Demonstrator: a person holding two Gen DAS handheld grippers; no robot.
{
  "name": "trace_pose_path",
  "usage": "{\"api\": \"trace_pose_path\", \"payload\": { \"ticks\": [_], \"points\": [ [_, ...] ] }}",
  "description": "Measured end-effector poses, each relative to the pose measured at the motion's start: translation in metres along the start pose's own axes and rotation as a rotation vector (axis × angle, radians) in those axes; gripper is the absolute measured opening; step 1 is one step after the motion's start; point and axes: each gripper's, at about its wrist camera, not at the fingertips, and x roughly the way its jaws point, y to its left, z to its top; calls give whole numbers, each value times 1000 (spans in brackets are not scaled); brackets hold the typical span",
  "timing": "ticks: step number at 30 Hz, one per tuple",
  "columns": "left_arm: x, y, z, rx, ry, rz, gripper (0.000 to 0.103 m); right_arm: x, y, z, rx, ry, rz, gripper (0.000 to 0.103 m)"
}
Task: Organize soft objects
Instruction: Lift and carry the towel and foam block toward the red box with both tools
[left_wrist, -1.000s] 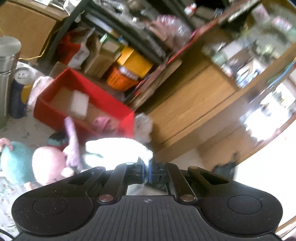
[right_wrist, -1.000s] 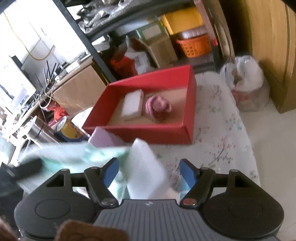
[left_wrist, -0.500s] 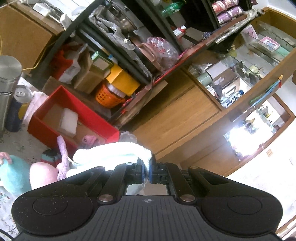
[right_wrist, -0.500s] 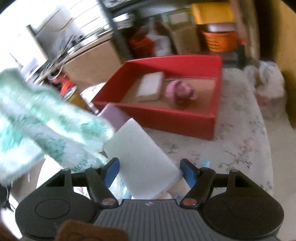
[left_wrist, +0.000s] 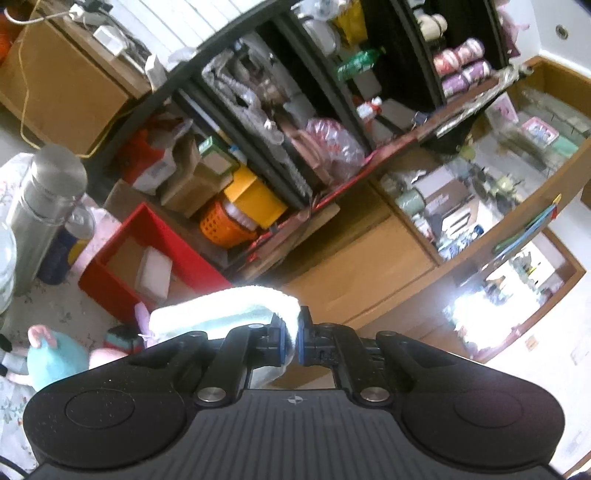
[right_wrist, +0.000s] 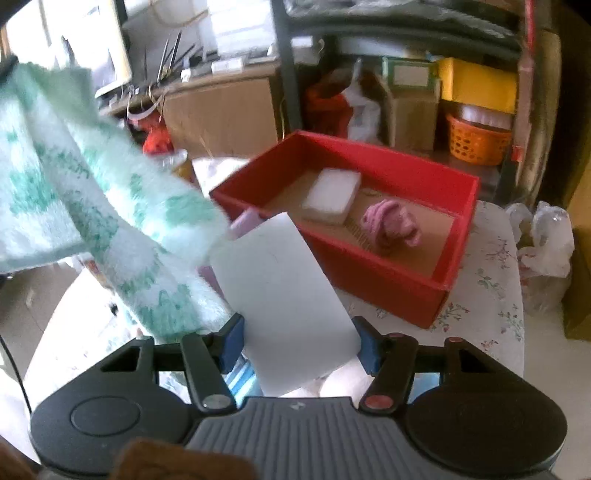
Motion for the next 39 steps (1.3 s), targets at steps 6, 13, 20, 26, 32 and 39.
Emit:
{"api": "trace_pose_path", "payload": {
  "ticks": [6, 13, 20, 26, 32, 39],
  "points": [
    [-6, -5, 2, 10, -28, -8, 0, -13, -32, 3, 156, -30, -34, 33],
    [1, -17, 1, 20, -36, -14, 0, -41, -42, 15, 231, -117, 16, 33],
    [3, -35, 1, 46, -69, -18, 0, -61, -38, 25, 244, -190, 47, 33],
    [0, -47, 8, 69, -108, -24, 0, -76, -43, 31, 270, -248, 47, 33],
    [0, -58, 17, 98, -141, -38, 0, -89, -49, 38, 298, -306, 47, 33],
    [7, -68, 25, 120, -163, -59, 0, -93, -50, 45, 302, -336, 42, 33]
  ]
}}
